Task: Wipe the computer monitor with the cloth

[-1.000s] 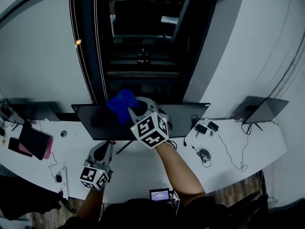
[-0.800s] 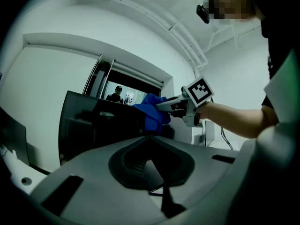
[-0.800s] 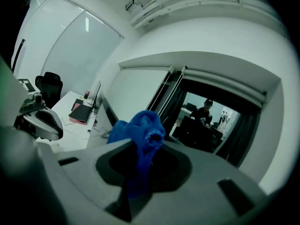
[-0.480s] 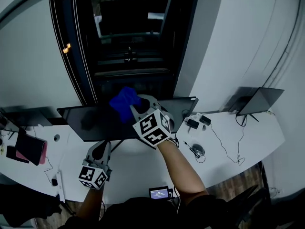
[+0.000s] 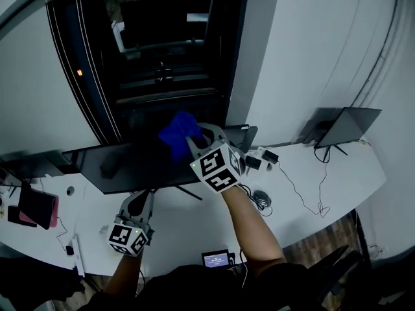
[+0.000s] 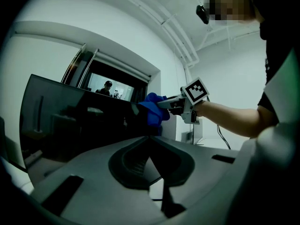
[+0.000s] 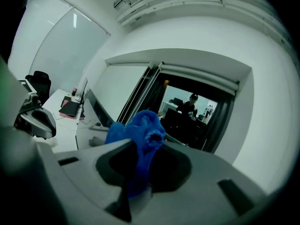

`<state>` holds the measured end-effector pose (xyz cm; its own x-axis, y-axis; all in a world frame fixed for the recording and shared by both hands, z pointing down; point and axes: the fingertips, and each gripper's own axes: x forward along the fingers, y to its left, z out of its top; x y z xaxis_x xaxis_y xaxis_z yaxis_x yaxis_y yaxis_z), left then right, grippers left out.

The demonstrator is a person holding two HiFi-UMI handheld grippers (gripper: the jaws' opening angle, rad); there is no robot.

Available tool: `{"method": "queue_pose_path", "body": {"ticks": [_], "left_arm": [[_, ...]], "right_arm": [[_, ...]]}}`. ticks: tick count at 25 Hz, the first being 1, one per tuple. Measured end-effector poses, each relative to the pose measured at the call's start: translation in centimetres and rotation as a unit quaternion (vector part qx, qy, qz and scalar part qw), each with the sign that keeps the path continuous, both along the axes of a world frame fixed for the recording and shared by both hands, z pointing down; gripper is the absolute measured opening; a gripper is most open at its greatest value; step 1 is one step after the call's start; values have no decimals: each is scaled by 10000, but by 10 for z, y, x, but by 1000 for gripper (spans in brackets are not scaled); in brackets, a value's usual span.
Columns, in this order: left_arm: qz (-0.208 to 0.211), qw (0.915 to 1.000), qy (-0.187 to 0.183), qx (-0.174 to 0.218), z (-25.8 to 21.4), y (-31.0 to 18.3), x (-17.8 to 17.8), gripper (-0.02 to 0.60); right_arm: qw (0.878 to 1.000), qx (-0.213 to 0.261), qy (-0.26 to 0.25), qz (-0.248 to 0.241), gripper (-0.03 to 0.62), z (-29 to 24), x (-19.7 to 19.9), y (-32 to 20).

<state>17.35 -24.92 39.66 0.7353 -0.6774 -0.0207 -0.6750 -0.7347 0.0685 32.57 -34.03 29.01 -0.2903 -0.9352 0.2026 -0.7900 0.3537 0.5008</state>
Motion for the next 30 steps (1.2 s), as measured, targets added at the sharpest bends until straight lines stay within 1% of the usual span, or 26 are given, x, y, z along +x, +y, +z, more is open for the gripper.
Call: {"method": "queue_pose_path", "body": {"ticks": [5, 14, 21, 24, 30], "left_arm": [[151, 9999, -67, -10, 1, 5, 22, -6], [392, 9991, -171, -23, 3, 12, 50, -6], [547, 9983, -200, -30, 3, 16, 67, -6], [590, 9981, -144, -55, 1, 19, 70, -6], [641, 9977, -187, -66, -2, 19, 74, -6]], "right_arm": [[9997, 15, -57, 258, 77, 0, 38, 4], [9968, 30, -168, 782, 75, 2, 108, 14], [9935, 39, -231, 1111, 75, 2, 148, 20], [9917, 45, -311, 1248, 75, 3, 164, 22], [9882, 26, -421, 1473, 74, 4, 191, 24]]}}
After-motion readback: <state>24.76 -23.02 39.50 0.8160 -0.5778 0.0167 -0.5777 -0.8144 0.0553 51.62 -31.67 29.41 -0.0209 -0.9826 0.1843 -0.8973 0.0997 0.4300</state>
